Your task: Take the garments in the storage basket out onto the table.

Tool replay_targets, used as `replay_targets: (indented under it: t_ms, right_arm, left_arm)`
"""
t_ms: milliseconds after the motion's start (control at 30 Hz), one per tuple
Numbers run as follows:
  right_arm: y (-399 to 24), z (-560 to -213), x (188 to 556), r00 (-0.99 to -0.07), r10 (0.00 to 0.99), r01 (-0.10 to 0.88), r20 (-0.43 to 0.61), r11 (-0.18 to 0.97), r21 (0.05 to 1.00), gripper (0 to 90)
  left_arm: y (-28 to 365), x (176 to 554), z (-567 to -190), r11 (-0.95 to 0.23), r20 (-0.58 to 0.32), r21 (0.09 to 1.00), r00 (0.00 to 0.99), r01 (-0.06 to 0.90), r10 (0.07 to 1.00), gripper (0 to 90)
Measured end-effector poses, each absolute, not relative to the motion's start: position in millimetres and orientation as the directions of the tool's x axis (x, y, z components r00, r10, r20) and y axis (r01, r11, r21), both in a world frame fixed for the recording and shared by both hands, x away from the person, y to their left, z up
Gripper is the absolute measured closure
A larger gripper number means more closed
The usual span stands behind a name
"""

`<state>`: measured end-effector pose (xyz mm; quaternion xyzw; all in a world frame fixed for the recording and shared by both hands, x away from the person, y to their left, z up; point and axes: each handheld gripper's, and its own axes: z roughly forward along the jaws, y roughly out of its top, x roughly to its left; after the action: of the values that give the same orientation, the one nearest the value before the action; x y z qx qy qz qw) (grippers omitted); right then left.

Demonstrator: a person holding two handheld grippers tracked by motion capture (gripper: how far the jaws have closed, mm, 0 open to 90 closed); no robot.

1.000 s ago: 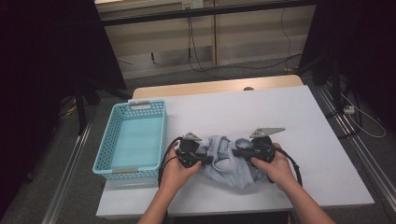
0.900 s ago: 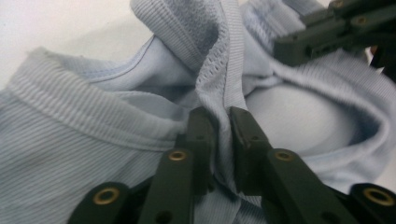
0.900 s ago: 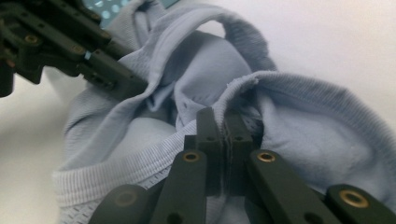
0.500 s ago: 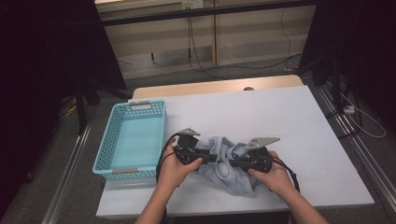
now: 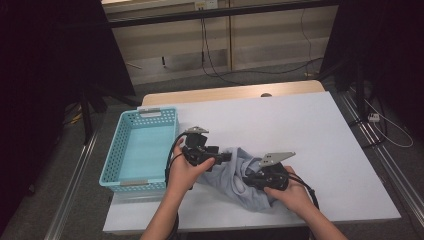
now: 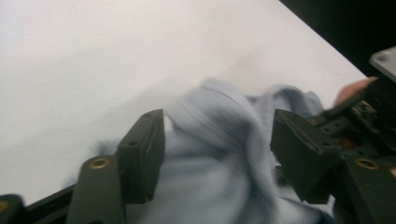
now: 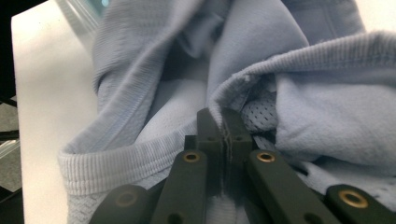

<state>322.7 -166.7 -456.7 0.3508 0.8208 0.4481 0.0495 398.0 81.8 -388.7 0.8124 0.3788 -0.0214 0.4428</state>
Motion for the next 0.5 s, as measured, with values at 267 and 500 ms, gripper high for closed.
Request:
replay_targets:
  t_ms: [267, 500]
  right_arm:
    - [-164.3, -457.7, 319.4, -0.759, 0.610, 0.526, 0.227, 0.369, 0.766, 88.8]
    - [-162.8, -457.3, 317.3, -0.764, 0.606, 0.522, 0.222, 0.379, 0.764, 88.8]
  left_arm:
    - [82.6, 412.8, -384.0, -0.309, -0.367, 0.697, 0.691, 0.648, 0.623, 33.5]
    - [75.4, 422.2, -381.2, -0.311, -0.366, 0.692, 0.687, 0.652, 0.628, 32.7]
